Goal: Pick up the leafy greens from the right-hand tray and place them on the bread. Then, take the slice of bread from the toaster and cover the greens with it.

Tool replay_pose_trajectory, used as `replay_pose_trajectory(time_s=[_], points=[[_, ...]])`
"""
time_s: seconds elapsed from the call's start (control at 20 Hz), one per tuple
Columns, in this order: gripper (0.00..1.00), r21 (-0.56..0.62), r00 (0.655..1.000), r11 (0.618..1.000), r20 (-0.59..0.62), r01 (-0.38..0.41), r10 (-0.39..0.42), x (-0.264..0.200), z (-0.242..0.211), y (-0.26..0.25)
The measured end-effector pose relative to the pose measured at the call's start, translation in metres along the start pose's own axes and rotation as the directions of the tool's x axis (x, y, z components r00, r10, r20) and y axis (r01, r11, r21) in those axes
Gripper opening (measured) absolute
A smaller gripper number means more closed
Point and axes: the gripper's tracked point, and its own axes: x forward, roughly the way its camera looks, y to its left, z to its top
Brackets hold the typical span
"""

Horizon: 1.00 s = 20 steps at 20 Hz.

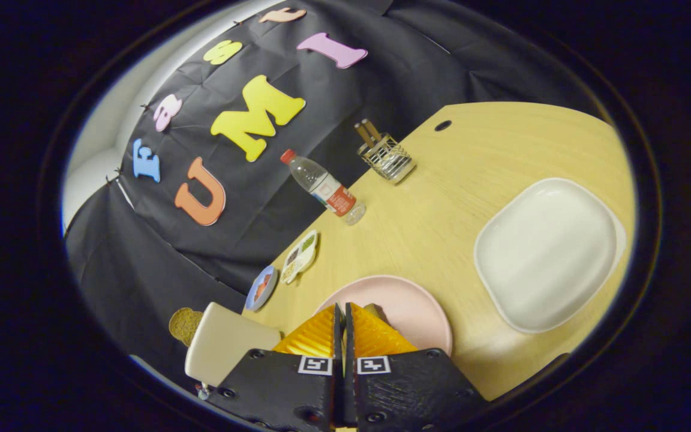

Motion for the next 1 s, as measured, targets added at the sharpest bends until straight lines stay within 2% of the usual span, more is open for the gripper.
replay_pose_trajectory(time_s=[0.15, 0.25, 0.35, 0.45, 0.6, 0.7, 0.85, 1.0], points=[[0.13, -0.058, 0.999, 0.998, 0.016, 0.035, -0.034, -0.001, 0.002, -0.008], [0.25, -0.144, 0.995, 0.987, 0.074, 0.078, -0.068, -0.005, 0.011, -0.012], [0.42, -0.218, 0.986, 0.968, 0.138, 0.124, -0.095, -0.012, 0.023, -0.014], [0.58, -0.245, 0.979, 0.958, 0.173, 0.149, -0.108, -0.018, 0.030, -0.012], [0.88, -0.298, 0.962, 0.936, 0.249, 0.187, -0.113, -0.035, 0.042, -0.001], [0.94, -0.349, 0.945, 0.911, 0.309, 0.218, -0.108, -0.049, 0.049, 0.015], [0.94, -0.436, 0.915, 0.860, 0.395, 0.266, -0.083, -0.071, 0.055, 0.053], [0.95, -0.509, 0.896, 0.818, 0.444, 0.266, -0.015, -0.090, 0.048, 0.112]])
